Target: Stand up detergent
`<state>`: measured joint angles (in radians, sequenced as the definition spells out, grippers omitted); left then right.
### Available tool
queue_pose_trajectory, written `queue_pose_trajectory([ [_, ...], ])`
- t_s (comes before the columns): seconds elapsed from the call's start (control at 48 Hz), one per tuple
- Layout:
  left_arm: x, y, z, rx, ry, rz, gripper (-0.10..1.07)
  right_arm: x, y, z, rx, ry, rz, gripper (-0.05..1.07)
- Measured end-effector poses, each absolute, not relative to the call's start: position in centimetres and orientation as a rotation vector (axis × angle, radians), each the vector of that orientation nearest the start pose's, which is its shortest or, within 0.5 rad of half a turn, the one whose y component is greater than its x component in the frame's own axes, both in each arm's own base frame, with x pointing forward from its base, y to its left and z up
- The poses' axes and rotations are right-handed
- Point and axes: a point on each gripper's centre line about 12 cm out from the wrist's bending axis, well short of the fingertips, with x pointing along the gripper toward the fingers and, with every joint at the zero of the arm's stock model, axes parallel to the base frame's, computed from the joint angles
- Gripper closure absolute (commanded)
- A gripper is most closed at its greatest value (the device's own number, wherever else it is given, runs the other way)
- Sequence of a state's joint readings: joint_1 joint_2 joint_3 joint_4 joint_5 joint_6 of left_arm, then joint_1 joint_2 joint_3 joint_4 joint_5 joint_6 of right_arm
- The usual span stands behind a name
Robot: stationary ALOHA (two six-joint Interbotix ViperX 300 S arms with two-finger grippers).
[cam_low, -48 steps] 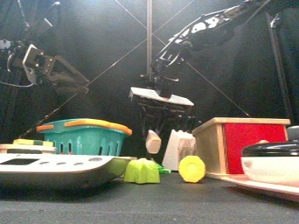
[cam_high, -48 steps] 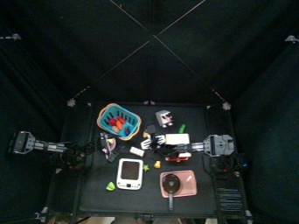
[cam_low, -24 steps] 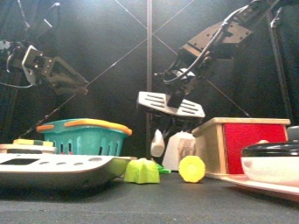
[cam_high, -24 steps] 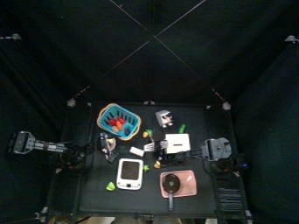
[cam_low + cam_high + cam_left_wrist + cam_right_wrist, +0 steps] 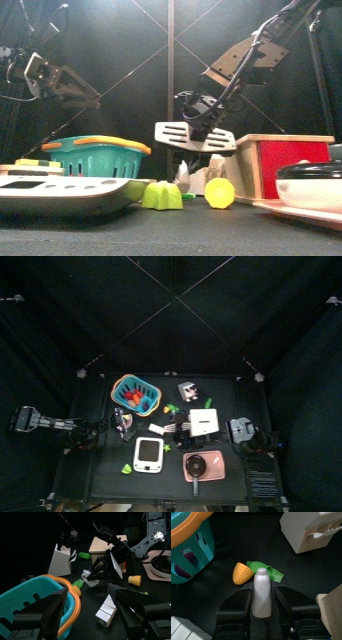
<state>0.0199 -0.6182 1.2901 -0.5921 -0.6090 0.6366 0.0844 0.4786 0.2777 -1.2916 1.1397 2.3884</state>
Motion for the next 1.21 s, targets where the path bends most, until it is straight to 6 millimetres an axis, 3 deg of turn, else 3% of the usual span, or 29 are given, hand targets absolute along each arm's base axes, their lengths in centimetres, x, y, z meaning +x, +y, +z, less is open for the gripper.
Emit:
queue_pose_trajectory([
  [0.271,21.9,4.3,20.2,0.152,0.173,0.339,0.00,43.1,-6.8,10.4,0.437,0.315,-1.347,0.42],
  [0.438,21.8,4.3,20.1,0.154,0.176,0.340,0.00,41.6,-7.0,9.8,0.413,0.346,-1.372,0.42],
  [0.583,21.8,4.4,20.1,0.154,0.176,0.341,0.00,41.3,-7.0,10.6,0.426,0.332,-1.371,0.42],
  [0.875,21.8,4.4,20.1,0.152,0.174,0.344,0.00,43.5,-7.1,12.7,0.427,0.247,-1.329,0.42],
  [1.208,21.7,4.5,20.1,0.152,0.176,0.345,0.00,44.2,-7.2,10.5,0.417,0.279,-1.352,0.42],
])
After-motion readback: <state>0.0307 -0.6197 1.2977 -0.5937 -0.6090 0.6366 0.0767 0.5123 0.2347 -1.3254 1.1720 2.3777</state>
